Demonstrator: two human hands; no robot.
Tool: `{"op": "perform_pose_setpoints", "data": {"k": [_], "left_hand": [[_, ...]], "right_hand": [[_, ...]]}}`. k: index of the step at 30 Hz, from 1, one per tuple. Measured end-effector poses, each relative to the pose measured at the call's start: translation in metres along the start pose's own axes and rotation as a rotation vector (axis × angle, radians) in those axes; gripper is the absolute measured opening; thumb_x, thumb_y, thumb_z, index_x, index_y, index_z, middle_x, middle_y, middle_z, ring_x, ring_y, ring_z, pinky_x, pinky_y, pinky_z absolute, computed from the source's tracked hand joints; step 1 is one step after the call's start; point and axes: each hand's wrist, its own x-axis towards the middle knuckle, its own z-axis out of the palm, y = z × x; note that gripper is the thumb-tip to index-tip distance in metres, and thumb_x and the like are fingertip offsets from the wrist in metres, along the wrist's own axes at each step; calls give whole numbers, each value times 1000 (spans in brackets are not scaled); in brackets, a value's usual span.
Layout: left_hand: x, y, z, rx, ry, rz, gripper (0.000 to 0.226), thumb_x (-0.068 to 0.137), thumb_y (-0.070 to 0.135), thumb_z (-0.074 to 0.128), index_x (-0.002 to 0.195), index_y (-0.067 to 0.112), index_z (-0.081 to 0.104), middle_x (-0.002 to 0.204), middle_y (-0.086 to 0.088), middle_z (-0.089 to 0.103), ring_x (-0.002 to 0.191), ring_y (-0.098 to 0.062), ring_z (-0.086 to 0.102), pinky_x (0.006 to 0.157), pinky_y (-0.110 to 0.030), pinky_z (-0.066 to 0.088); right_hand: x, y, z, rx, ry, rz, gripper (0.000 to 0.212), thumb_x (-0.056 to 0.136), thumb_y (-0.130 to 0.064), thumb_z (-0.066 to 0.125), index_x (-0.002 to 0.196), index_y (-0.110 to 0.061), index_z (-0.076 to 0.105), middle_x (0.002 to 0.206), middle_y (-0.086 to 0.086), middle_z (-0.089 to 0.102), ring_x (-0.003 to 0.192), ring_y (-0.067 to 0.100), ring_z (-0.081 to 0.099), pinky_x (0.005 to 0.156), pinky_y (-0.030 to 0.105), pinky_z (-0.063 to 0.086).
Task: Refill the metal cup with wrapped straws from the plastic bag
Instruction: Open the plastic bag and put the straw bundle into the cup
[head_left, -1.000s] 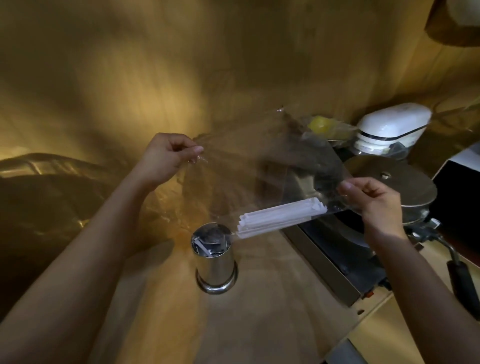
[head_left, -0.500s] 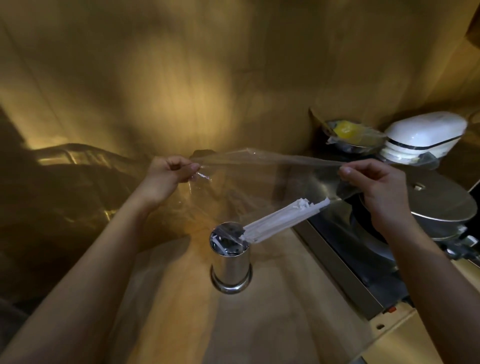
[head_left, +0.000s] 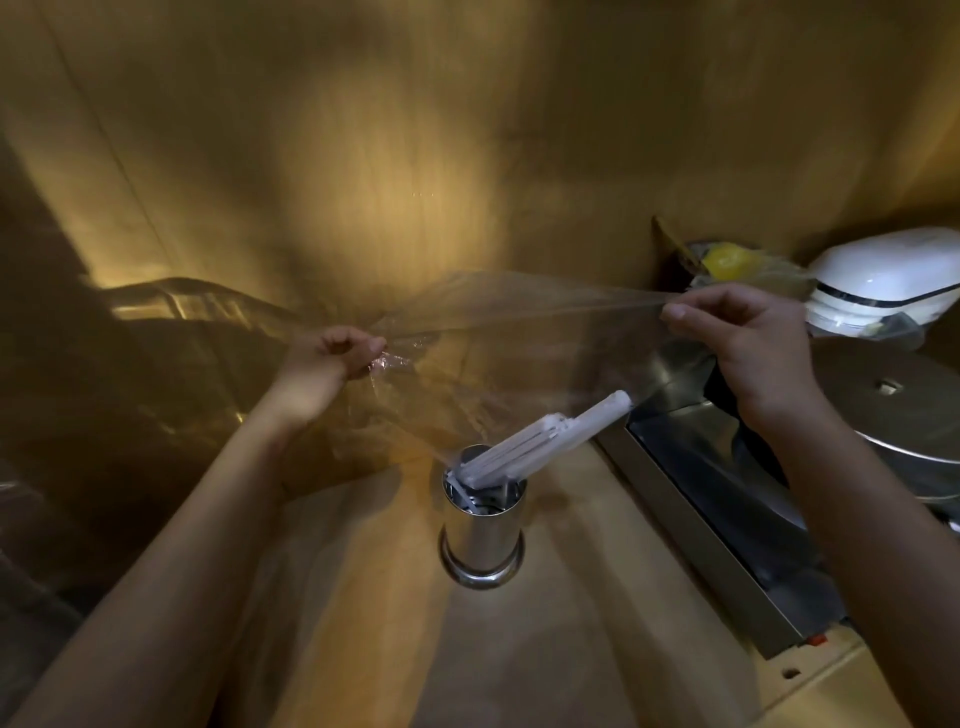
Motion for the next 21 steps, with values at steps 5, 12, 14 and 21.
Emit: {"op": "perform_pose_setpoints", "data": {"k": [5, 12, 14, 21], "left_hand": [[-5, -9, -2, -14, 19, -28, 20, 86, 2, 57, 71, 14, 62, 47, 17, 64, 47, 5, 55, 56, -7, 48], [-9, -15, -7, -26, 43, -46, 20, 87, 3, 56, 70, 12, 61, 43, 13, 61, 50, -5, 54, 59, -17, 45], [-9, -17, -9, -16, 58, -37, 20, 86, 3, 58, 69, 12, 62, 44, 9, 59, 56, -14, 49, 62, -25, 41], [-5, -19, -13, -7, 88, -43, 22, 85, 3, 59, 67, 15, 62, 44, 13, 59, 46, 2, 47, 55, -17, 40]], "right_hand": [[5, 1, 9, 4, -11, 16, 15, 81, -16, 66, 77, -31, 66, 83, -5, 66, 82, 12, 63, 75, 26, 50], [-1, 21, 13, 224, -21, 219, 48, 76, -24, 68, 121, -24, 51, 115, -1, 60, 105, 13, 60, 85, 31, 50], [-10, 35, 16, 283, -143, 356, 52, 72, -27, 67, 122, -25, 52, 120, 3, 59, 106, 17, 61, 81, 35, 53], [-30, 60, 44, 256, -367, 447, 25, 71, -26, 66, 96, -22, 69, 107, 18, 66, 93, 24, 67, 73, 33, 60]]}}
